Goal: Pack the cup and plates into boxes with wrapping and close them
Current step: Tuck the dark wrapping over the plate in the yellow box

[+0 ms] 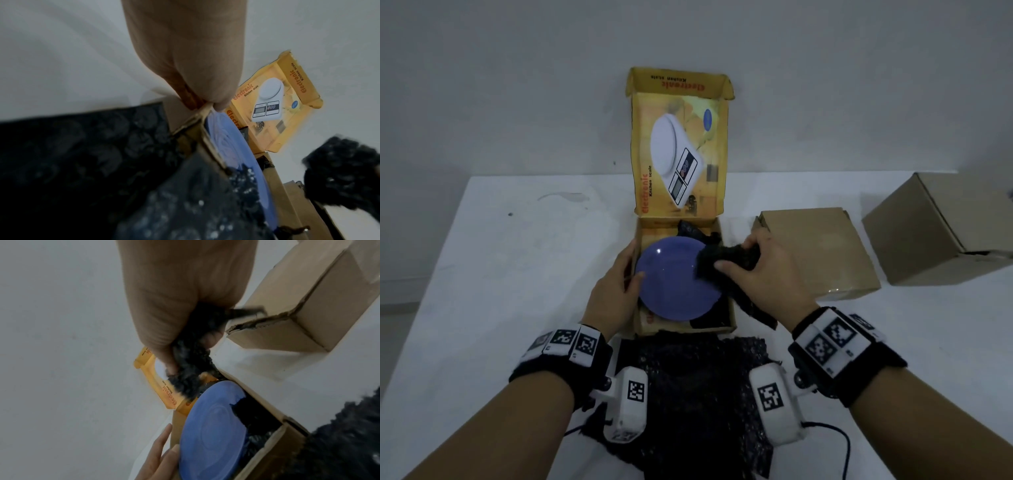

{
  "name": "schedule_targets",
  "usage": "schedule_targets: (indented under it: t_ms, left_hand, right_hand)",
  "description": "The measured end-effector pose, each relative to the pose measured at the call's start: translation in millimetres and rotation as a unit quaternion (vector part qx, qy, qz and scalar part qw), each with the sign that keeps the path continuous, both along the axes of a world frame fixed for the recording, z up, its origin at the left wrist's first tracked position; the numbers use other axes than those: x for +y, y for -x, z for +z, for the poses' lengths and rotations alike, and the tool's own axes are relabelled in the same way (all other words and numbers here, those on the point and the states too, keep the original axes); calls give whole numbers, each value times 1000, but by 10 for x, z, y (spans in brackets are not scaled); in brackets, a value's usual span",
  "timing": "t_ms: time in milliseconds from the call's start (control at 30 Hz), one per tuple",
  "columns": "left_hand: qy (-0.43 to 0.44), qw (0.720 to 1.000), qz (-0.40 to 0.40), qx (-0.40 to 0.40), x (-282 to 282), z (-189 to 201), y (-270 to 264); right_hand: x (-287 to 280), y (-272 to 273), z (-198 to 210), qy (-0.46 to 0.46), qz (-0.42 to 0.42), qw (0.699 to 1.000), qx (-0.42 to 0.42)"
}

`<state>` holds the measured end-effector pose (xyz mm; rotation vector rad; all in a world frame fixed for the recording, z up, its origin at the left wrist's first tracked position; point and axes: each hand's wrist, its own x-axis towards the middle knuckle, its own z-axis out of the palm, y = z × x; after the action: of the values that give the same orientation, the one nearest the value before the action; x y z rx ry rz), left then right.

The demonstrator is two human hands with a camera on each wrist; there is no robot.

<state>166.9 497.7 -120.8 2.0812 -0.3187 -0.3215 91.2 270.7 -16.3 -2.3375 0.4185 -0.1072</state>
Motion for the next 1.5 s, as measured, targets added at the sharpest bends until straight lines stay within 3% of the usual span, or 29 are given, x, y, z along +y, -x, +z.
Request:
schedule_targets:
  t_ms: [133, 300, 433, 600, 733, 833, 933, 1100, 1367, 1500]
  left_hand:
    - [8, 1000, 7, -4, -14, 3, 17]
    - [14, 1000, 10, -18, -21, -4, 13]
    - [11, 1000, 15, -25, -26, -35, 1]
    - [7, 999, 20, -36, -26, -60, -1]
    - [15, 998, 28, -48, -41, -90, 13]
    - [29, 997, 33, -57, -33, -82, 21]
    - [52, 997, 26, -51, -21, -81, 11]
    - [60, 996, 27, -61, -60, -89, 5]
    - [70, 995, 37, -68, -80, -86, 18]
    - [55, 995, 40, -77, -91, -115, 12]
  right_hand:
    - [27, -89, -65, -3, -12, 999, -40]
    - [81, -134, -43, -161, -47, 985, -39]
    - [196, -119, 19, -146, -44, 986, -70]
    - [484, -96, -104, -136, 23, 986, -96]
    - [716, -35, -212, -38, 78, 996, -13]
    - [857, 3, -332, 116, 185, 976, 22]
    - [915, 2, -353, 61, 258, 957, 119]
    - [895, -119, -323, 14, 267, 947, 177]
    - [963, -209, -408, 147, 217, 949, 173]
    - [907, -278, -324, 55, 267, 941, 202]
